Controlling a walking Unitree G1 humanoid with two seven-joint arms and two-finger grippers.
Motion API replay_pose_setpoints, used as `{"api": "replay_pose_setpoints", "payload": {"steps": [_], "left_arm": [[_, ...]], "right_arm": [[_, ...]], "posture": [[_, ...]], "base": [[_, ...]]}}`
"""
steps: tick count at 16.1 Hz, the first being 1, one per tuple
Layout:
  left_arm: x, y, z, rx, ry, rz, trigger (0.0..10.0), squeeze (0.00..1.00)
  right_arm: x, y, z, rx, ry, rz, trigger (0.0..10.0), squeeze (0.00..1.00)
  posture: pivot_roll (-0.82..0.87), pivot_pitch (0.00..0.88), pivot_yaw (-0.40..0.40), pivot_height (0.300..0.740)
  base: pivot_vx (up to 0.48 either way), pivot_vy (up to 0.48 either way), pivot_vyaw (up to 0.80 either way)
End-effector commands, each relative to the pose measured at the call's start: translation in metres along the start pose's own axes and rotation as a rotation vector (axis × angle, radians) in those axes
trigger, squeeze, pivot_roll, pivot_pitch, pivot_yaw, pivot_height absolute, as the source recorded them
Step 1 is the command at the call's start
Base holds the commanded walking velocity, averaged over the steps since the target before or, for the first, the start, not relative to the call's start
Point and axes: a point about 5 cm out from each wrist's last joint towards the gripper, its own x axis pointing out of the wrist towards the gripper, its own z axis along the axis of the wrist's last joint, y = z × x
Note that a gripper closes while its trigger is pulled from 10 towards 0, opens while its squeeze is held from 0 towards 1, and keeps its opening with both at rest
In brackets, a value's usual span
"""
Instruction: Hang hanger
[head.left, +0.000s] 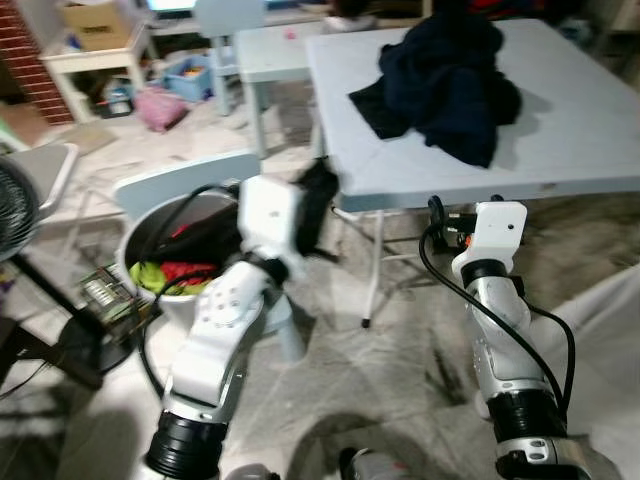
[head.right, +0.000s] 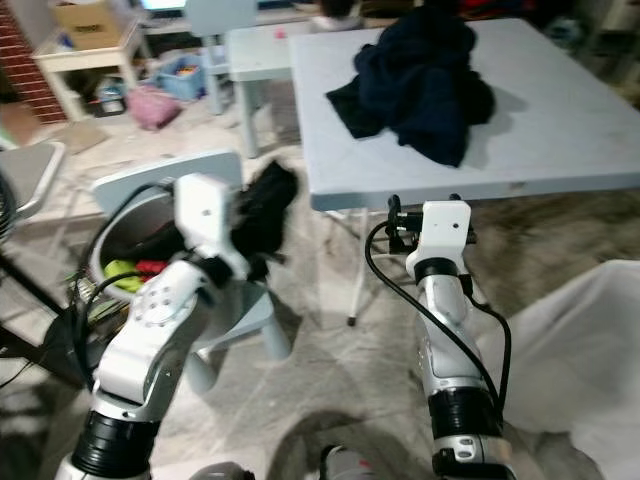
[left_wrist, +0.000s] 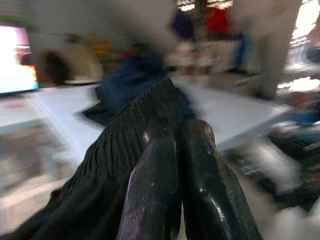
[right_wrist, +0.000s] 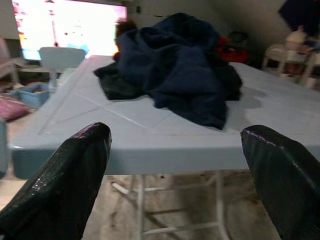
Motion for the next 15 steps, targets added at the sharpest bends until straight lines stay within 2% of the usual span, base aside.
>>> {"api": "replay_pose_setpoints", "payload": {"steps": [1,3,4,6,7,10,12,15], "left_arm": [[0.003,-0.012,0.012,-0.035,-0.019,-0.092,10.0,0.0],[0.004,-0.026,0.014,-0.087,-0.004,-0.194,10.0,0.0],[0.002,-0.028,0.008,-0.097,0.02,-0.198,10.0,0.0],[-0.008,-0.021,-0.014,-0.095,0.101,-0.153,10.0,0.0],[-0.014,-0.011,-0.024,-0.086,0.146,-0.095,10.0,0.0],[-0.019,0.005,-0.028,-0.112,0.182,-0.017,10.0,0.0],[-0.019,0.003,-0.027,-0.121,0.177,-0.043,10.0,0.0],[-0.023,0.004,-0.04,-0.098,0.225,-0.019,10.0,0.0]], "right_arm": [[0.002,0.001,0.004,-0.013,-0.024,-0.021,10.0,0.0],[0.003,-0.005,0.004,-0.037,-0.021,-0.069,10.0,0.0],[0.004,-0.007,0.003,-0.041,-0.016,-0.079,10.0,0.0],[0.005,-0.01,0.004,-0.044,-0.017,-0.087,10.0,0.0],[0.004,-0.014,0.003,-0.053,-0.018,-0.104,10.0,0.0],[0.004,-0.015,0.001,-0.059,-0.016,-0.127,10.0,0.0],[0.005,-0.015,0.001,-0.059,-0.015,-0.128,10.0,0.0],[0.007,-0.013,0.003,-0.062,-0.024,-0.129,10.0,0.0]], "posture": [[0.0,0.038,0.049,0.74],[0.0,0.035,0.052,0.74],[0.0,0.034,0.053,0.74],[0.0,0.032,0.056,0.74],[0.0,0.029,0.056,0.74],[0.0,0.024,0.054,0.74],[0.0,0.023,0.053,0.74],[0.0,0.021,0.052,0.74]], "base": [[0.0,0.0,-0.8],[0.0,0.0,-0.8],[0.0,0.0,-0.8],[0.0,0.0,-0.8],[0.0,0.0,-0.8],[0.0,0.0,-0.8],[0.0,0.0,-0.8],[0.0,0.0,-0.8]]}}
